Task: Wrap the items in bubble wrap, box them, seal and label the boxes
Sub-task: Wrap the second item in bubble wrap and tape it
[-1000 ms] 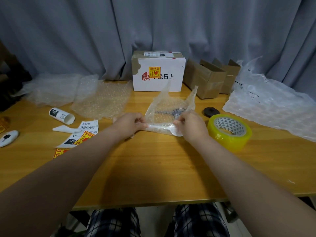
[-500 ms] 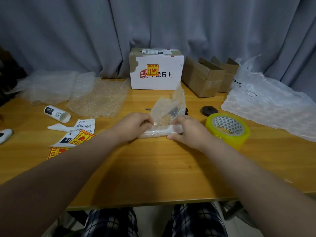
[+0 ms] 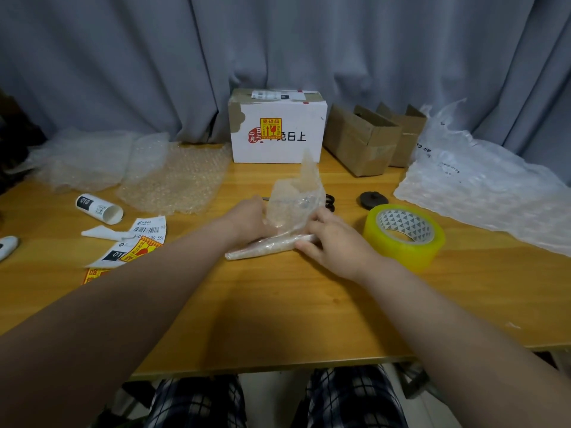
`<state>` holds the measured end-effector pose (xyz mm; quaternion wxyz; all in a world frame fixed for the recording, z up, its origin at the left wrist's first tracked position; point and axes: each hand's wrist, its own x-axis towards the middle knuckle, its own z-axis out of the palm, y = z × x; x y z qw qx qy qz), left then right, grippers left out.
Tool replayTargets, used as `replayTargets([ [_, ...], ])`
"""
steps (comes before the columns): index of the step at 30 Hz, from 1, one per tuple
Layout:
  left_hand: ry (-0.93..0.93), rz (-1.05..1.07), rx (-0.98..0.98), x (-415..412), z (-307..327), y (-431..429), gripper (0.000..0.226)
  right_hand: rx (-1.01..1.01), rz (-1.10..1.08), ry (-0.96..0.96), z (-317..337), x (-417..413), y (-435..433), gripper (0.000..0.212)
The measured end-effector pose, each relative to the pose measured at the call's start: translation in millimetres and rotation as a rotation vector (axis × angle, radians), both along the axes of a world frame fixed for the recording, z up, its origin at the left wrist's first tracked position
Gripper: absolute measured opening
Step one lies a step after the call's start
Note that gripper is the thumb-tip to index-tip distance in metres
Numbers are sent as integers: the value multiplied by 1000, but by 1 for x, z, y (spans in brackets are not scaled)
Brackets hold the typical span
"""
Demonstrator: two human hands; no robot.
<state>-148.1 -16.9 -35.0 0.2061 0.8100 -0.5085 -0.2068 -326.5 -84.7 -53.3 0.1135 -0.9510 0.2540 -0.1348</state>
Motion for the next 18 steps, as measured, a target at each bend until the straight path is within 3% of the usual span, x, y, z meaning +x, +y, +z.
replayTargets([
  [1, -12, 19, -11, -1, 0, -2, 19, -6, 2, 9, 1, 0, 1, 31],
  [4, -61, 68, -66, 3, -1, -5, 36, 15, 21, 33, 7, 0, 2, 38],
  [8, -91, 59, -138, 5, -3, -11, 33, -8, 44, 216, 14, 9, -2, 52],
  [11, 22, 108, -187, 3, -7, -18, 25, 17, 24, 236, 13, 15, -4, 49],
  [14, 249, 193, -256, 3, -10, -19, 19, 69, 42, 156, 9, 16, -3, 40],
  [15, 354, 218, -291, 4, -7, -17, 25, 69, 54, 156, 9, 16, -3, 38],
  [18, 533, 217, -232, 8, 3, -18, 103, 62, 80, 182, 10, 16, -4, 36],
])
